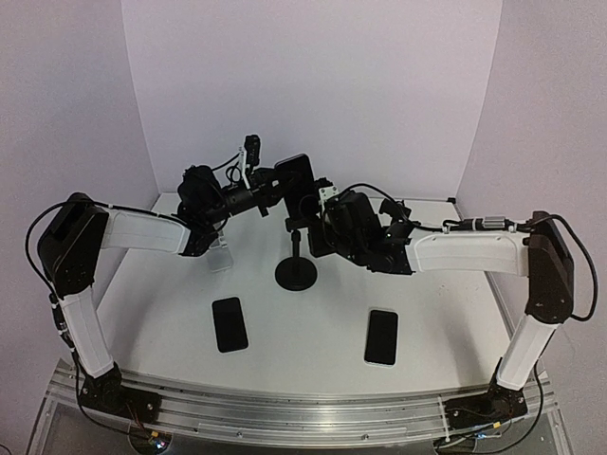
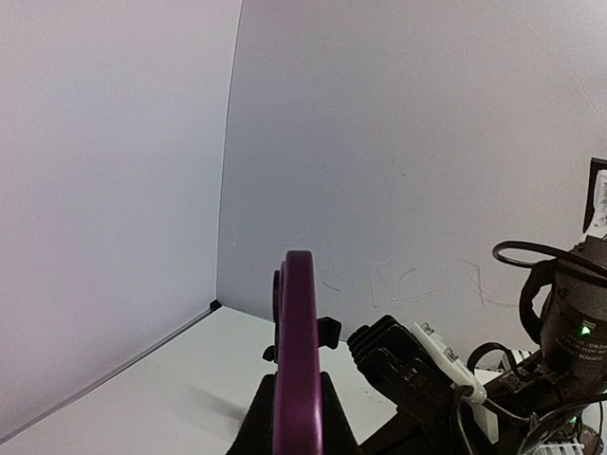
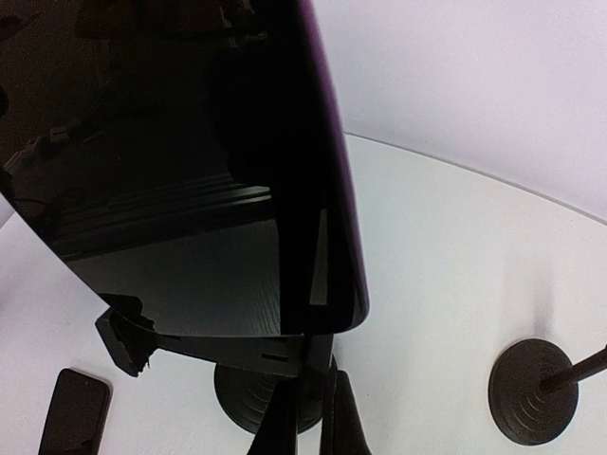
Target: Place the phone on the phone stand
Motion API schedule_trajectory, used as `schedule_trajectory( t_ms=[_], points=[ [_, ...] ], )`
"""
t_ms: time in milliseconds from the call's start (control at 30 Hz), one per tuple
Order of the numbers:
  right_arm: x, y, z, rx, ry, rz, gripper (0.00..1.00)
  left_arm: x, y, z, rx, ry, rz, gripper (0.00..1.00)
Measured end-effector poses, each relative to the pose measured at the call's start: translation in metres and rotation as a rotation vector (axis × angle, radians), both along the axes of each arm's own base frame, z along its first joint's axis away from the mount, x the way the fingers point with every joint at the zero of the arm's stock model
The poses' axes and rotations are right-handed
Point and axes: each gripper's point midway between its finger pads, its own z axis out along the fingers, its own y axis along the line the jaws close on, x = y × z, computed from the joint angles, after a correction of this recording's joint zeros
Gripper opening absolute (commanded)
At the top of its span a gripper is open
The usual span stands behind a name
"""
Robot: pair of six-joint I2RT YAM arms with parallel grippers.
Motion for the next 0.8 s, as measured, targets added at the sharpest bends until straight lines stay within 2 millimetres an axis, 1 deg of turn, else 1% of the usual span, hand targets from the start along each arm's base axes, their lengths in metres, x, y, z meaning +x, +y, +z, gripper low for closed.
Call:
schedule_trajectory(
  t_ms=[467, 800],
  points=[
    [0.0, 0.001, -0.001, 0.003, 0.002, 0.013, 0.0, -0.003, 0.002, -0.005, 0.024, -0.028, -0.025, 0.0],
    [0.001, 0.001, -0.003, 0.008, -0.003, 0.018, 0.0, 0.002, -0.01, -0.004, 0.138, -0.013, -0.023, 0.0]
  ],
)
